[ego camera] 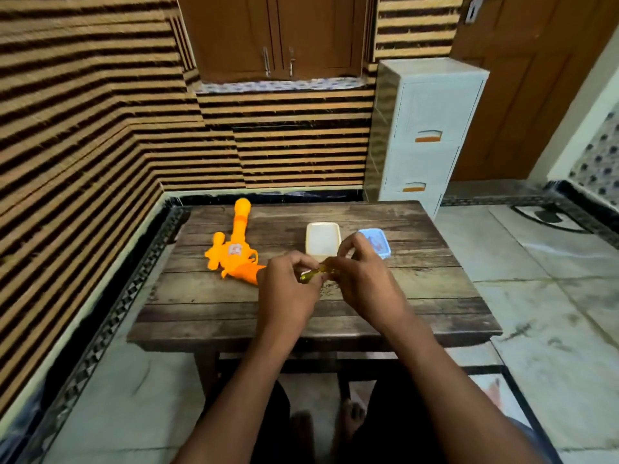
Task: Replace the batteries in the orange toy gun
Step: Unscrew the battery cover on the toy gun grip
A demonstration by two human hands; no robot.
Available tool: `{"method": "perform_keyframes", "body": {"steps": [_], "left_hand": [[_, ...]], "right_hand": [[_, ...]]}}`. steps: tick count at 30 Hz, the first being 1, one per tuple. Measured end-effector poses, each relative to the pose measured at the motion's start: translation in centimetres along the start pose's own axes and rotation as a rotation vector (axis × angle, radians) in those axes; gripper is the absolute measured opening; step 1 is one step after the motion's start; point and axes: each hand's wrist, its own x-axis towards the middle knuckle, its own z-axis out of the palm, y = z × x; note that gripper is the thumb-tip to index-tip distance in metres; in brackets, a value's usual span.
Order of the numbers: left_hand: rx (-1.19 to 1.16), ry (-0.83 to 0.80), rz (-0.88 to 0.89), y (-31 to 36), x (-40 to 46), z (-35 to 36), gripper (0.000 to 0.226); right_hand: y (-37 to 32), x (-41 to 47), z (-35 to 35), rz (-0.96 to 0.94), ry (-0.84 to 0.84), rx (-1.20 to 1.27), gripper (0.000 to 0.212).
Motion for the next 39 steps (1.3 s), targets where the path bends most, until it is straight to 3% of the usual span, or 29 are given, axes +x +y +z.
{"method": "perform_keyframes", "body": {"steps": [4, 9, 11, 14, 17, 21, 24, 32, 35, 39], "left_hand": [[-0.053, -0.034, -0.061, -1.1, -0.2, -0.8, 0.013], [-0.110, 0.151, -0.264, -7.1, 1.7, -1.2, 0.064], [-0.031, 0.220, -0.335, -9.3, 3.0, -1.4, 0.060], [0.111, 0.286, -0.436, -11.8, 5.7, -1.7, 0.029], [0.146, 0.301, -0.556, -13.3, 8.6, -1.1, 0.051], [0.104, 0.353, -0.549, -15.2, 11.2, 0.2, 0.069], [0.114, 0.418, -0.526, -16.7, 12.0, 1.2, 0.078], [0.013, 0.511, -0.613, -18.2, 13.0, 1.4, 0.091], [-0.163, 0.558, -0.667, -18.3, 12.9, 1.2, 0.084], [-0.403, 0.464, -0.689, -18.3, 13.2, 1.4, 0.042]], "right_hand": [[0.2, -0.4, 1.0, 0.055, 0.060, -0.029, 0.021], [1.9, 0.4, 5.3, 0.176, 0.147, 0.032, 0.030], [2.1, 1.4, 7.0, 0.198, 0.179, 0.084, 0.028], [1.9, 3.2, 9.7, 0.200, 0.195, 0.185, 0.020], [1.9, 5.2, 13.2, 0.258, 0.164, 0.287, 0.013], [1.3, 6.8, 16.4, 0.287, 0.168, 0.434, 0.002], [1.1, 6.2, 17.8, 0.329, 0.155, 0.555, 0.022], [0.6, 6.8, 20.2, 0.678, 0.161, 0.978, 0.015], [0.9, 7.1, 20.2, 0.808, 0.207, 1.198, 0.010], [1.0, 7.6, 19.6, 0.884, 0.230, 1.320, 0.011]]}}
